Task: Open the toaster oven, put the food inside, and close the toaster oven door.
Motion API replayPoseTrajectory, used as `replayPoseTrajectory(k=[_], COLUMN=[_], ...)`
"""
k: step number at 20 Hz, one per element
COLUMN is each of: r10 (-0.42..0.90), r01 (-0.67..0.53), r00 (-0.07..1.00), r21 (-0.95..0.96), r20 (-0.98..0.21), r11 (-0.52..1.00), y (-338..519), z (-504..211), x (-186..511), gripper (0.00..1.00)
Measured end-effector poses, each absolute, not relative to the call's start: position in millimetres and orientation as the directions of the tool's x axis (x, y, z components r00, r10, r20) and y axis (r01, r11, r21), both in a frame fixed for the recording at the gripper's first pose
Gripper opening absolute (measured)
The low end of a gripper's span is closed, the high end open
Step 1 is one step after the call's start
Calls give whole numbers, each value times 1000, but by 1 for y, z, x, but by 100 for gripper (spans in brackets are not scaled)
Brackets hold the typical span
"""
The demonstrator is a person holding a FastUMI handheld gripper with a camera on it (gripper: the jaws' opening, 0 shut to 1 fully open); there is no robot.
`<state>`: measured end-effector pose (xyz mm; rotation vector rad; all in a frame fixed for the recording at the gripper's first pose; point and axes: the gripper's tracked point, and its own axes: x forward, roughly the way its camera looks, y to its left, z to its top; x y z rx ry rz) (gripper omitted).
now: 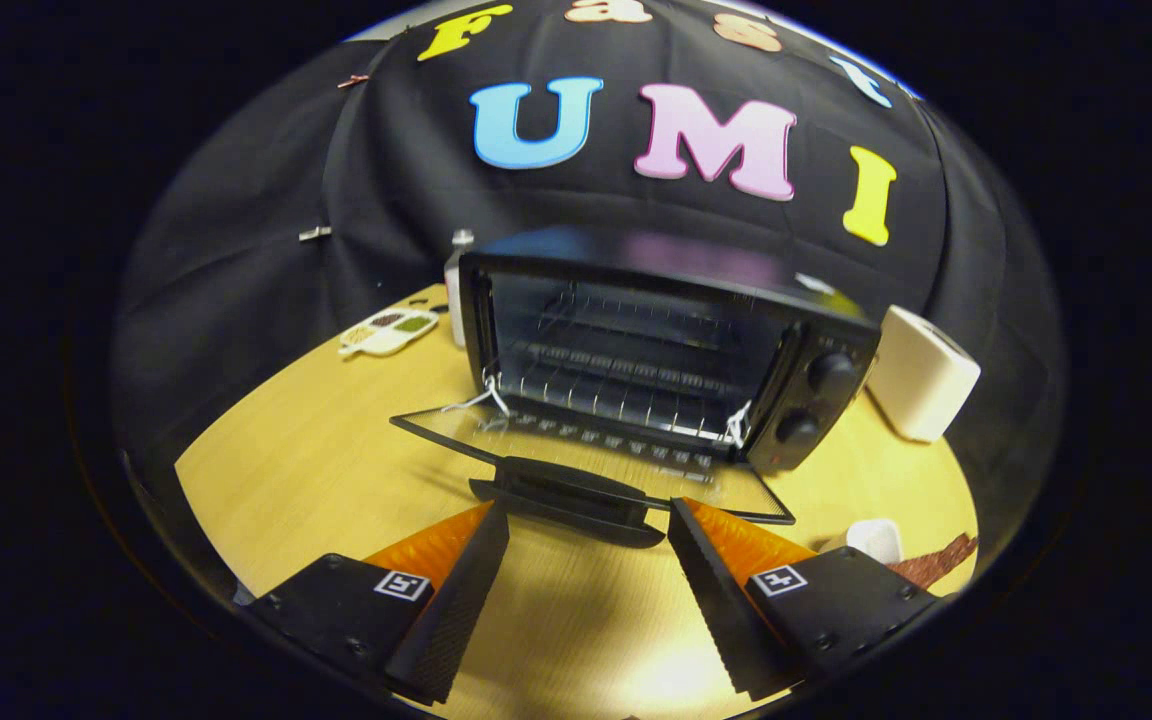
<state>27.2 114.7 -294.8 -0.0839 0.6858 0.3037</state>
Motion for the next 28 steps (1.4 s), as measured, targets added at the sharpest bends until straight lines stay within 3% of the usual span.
replayPoseTrajectory(k=[3, 14, 28], r10=[223, 245, 152], r01=[-272, -336, -235], r00=[676, 755, 827], r21=[43, -39, -87], r20=[-703, -609, -541], r11=[961, 941, 968], y=[98, 87, 49], z=[-324, -263, -212], x=[10, 1, -19], gripper=[98, 97, 97])
